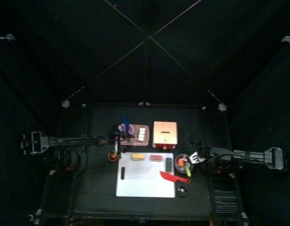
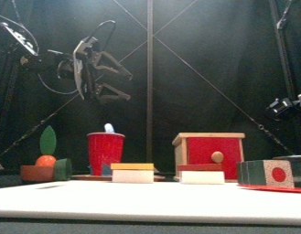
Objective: Put bowl on cutting board
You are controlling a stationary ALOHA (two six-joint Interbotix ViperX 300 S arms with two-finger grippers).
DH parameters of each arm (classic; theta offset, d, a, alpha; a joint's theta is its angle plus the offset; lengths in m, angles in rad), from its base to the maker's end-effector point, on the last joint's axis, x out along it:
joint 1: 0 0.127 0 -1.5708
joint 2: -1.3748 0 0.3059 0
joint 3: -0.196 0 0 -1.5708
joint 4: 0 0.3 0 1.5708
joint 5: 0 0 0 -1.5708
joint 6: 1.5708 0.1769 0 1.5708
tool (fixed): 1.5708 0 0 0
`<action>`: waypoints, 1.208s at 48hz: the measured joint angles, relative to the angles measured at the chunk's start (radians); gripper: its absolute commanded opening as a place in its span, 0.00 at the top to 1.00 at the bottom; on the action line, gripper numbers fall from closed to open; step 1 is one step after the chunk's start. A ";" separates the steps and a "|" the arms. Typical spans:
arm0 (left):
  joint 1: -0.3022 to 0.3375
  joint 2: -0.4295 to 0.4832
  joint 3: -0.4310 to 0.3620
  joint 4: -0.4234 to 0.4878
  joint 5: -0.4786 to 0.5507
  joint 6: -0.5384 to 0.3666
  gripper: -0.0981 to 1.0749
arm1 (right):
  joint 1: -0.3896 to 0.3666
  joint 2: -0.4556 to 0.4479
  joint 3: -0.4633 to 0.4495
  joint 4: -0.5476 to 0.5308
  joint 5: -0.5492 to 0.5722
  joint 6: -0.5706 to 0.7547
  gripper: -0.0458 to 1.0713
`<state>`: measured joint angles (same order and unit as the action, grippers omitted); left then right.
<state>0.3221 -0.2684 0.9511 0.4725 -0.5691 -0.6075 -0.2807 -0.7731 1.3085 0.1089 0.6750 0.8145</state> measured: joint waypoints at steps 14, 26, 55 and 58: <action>-0.002 0.002 -0.006 -0.002 0.000 -0.002 0.04 | 0.000 0.003 0.021 0.015 -0.043 0.002 0.49; -0.002 0.000 -0.008 -0.020 0.000 -0.002 0.04 | -0.002 0.002 -0.017 0.009 0.000 0.003 0.52; -0.002 0.002 -0.014 -0.020 0.000 -0.002 0.04 | 0.012 0.044 -0.253 0.048 0.123 0.012 0.52; -0.002 0.002 -0.014 -0.020 0.000 0.000 0.04 | 0.029 0.077 -0.272 0.066 0.074 0.017 0.52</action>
<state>0.3206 -0.2669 0.9373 0.4525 -0.5691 -0.6075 -0.2516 -0.6964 1.0370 0.1749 0.7486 0.8314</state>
